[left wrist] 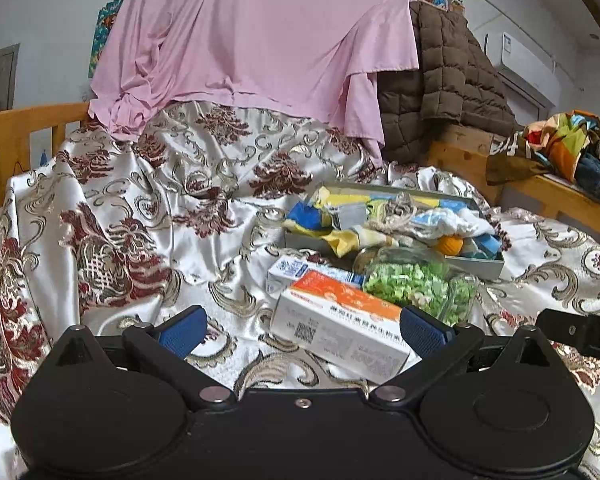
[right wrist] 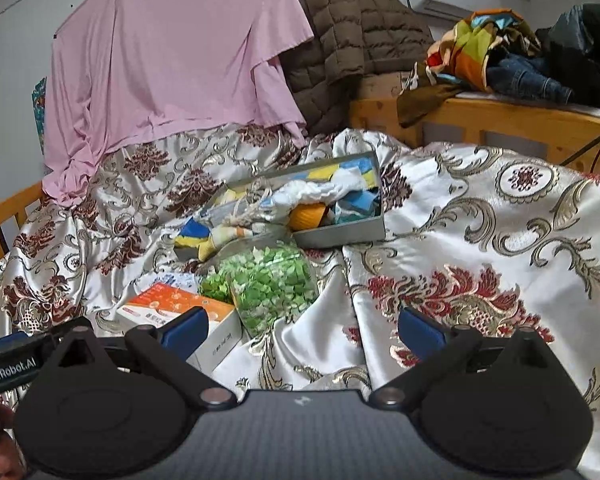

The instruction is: Organize soft objects

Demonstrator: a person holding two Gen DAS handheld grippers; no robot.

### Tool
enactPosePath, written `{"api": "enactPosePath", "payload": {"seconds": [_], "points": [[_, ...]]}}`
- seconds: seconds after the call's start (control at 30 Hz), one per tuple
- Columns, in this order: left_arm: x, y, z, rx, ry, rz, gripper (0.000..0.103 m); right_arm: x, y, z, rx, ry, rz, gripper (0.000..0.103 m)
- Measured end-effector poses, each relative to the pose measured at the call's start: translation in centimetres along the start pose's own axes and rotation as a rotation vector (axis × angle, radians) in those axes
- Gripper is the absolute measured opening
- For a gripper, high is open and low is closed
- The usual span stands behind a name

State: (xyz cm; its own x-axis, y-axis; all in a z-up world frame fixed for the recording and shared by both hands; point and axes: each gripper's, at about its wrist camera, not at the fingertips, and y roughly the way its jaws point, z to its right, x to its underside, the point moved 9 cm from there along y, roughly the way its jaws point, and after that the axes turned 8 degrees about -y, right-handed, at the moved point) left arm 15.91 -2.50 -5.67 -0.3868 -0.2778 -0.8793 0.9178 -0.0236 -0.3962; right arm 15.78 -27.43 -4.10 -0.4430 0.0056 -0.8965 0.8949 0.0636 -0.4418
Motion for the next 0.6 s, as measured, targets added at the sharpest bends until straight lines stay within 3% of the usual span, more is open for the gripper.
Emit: {"api": "enactPosePath", "payload": {"seconds": [0.6], "points": [[0.34,-0.16,0.15,-0.003,0.01,0.001,0.102,0.47,0.51,-0.84,-0.011,-0.04,-0.034,0.103]]}}
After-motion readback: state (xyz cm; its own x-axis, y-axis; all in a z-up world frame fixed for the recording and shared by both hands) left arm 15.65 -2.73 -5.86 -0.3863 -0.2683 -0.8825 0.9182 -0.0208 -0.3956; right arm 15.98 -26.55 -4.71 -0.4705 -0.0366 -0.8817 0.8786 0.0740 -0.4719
